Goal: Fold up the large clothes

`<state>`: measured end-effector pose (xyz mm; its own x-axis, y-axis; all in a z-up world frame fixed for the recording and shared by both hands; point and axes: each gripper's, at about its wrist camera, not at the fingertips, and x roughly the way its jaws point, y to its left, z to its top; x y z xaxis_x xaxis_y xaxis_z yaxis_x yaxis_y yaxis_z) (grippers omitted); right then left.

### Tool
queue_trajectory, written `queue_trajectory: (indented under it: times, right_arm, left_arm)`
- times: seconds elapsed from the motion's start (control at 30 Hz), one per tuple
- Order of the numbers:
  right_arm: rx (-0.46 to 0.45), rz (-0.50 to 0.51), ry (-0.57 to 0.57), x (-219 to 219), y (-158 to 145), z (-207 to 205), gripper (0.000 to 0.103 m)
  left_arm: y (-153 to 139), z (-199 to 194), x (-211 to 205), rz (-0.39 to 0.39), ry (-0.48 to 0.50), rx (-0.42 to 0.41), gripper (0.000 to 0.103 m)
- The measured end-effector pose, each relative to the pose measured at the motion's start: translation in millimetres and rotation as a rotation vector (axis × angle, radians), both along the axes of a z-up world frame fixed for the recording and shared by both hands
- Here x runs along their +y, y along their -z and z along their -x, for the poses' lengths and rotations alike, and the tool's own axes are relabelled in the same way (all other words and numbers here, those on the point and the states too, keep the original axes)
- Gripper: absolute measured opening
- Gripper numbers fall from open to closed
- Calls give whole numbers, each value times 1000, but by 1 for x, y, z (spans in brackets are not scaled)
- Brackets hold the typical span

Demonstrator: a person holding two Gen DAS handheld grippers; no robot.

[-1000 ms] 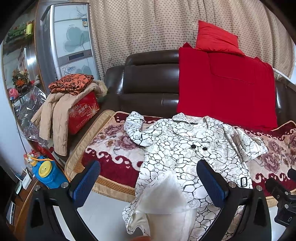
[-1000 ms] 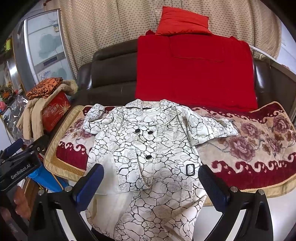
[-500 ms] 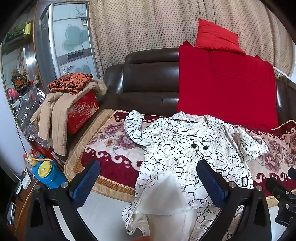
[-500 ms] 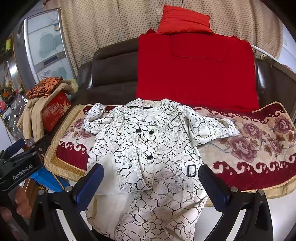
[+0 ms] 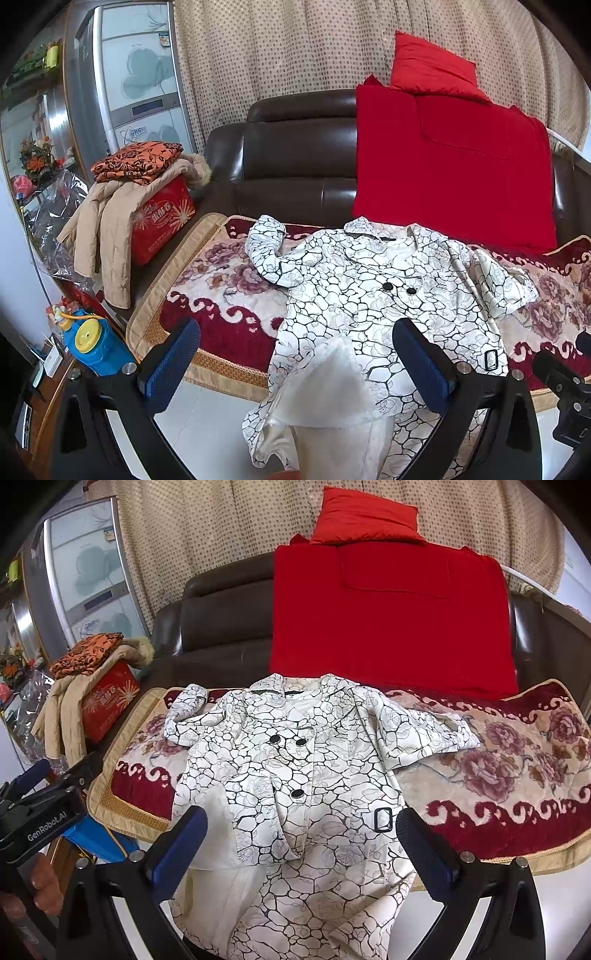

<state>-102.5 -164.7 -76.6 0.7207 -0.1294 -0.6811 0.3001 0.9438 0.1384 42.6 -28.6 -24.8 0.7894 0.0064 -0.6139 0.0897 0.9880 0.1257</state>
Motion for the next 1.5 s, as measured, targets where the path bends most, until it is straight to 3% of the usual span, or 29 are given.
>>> queue_trajectory:
  times: [0.67, 0.8, 1.0, 1.07, 1.37, 1.5]
  right_arm:
    - [24, -24, -5, -10, 8, -15, 103]
    - [26, -25, -1, -14, 11, -18, 103]
    - [37, -25, 35, -30, 17, -23, 103]
    - [33, -3, 48, -33, 17, -24, 103]
    - [5, 41, 97, -50, 10, -23, 103]
    - [-5, 58, 110, -55, 8, -22, 103]
  left_arm:
    - [11, -15, -5, -9, -13, 42, 103]
    - [24, -10, -9, 30, 21, 72, 103]
    - [53, 18, -25, 148, 165, 145, 103]
    - [57, 27, -28, 153, 195, 147, 103]
    - [52, 43, -11, 221, 146, 119, 103]
    - [50, 45, -15, 243, 199, 113, 103]
